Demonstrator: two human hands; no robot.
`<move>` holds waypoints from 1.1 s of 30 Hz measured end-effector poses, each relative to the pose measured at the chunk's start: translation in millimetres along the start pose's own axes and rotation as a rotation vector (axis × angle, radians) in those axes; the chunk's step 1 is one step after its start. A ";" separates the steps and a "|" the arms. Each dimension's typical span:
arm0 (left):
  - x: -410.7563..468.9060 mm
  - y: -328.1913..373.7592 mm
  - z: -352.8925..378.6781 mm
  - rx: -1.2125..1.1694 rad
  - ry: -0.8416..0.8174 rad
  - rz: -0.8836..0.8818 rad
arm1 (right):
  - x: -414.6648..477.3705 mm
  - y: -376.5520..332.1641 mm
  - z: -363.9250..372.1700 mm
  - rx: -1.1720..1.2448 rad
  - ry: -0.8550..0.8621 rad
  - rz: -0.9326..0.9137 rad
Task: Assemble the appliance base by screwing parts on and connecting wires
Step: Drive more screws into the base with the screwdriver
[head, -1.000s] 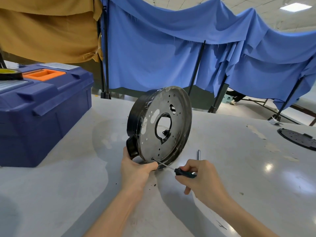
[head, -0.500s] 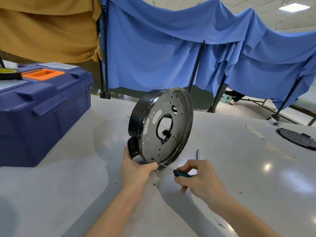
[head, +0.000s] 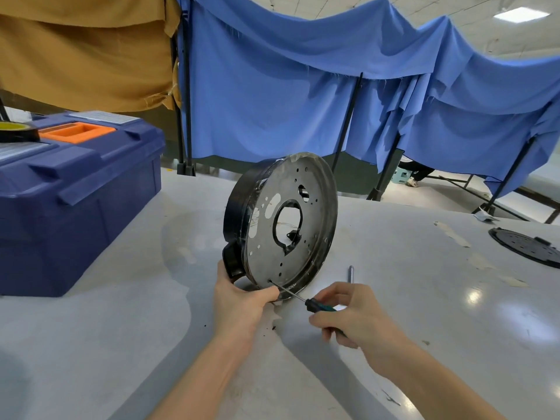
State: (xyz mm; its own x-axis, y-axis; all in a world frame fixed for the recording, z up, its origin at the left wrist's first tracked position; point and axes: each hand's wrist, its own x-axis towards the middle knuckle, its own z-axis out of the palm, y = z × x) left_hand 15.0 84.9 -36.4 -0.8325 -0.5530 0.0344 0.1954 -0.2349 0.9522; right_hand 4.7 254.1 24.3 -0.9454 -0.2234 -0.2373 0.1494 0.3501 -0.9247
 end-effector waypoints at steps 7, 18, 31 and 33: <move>1.2 -0.1 0.0 0.001 0.006 -0.018 | -2.9 6.5 4.8 -0.150 0.025 -0.187; 2.6 -1.3 -0.6 -0.005 0.017 -0.020 | -3.4 1.3 5.5 -0.086 0.126 -0.178; -2.1 4.2 1.5 -0.029 -0.010 -0.034 | -10.7 -12.8 -1.5 0.052 -0.044 0.034; -2.7 5.9 2.3 -0.049 -0.016 -0.047 | -13.4 -12.5 1.1 0.072 0.021 -0.070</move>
State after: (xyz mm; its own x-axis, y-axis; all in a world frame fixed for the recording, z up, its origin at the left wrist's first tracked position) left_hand 17.3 86.8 -30.1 -0.8495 -0.5276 -0.0045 0.1809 -0.2993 0.9369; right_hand 15.8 251.7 38.7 -0.9601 -0.2251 -0.1661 0.1030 0.2678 -0.9579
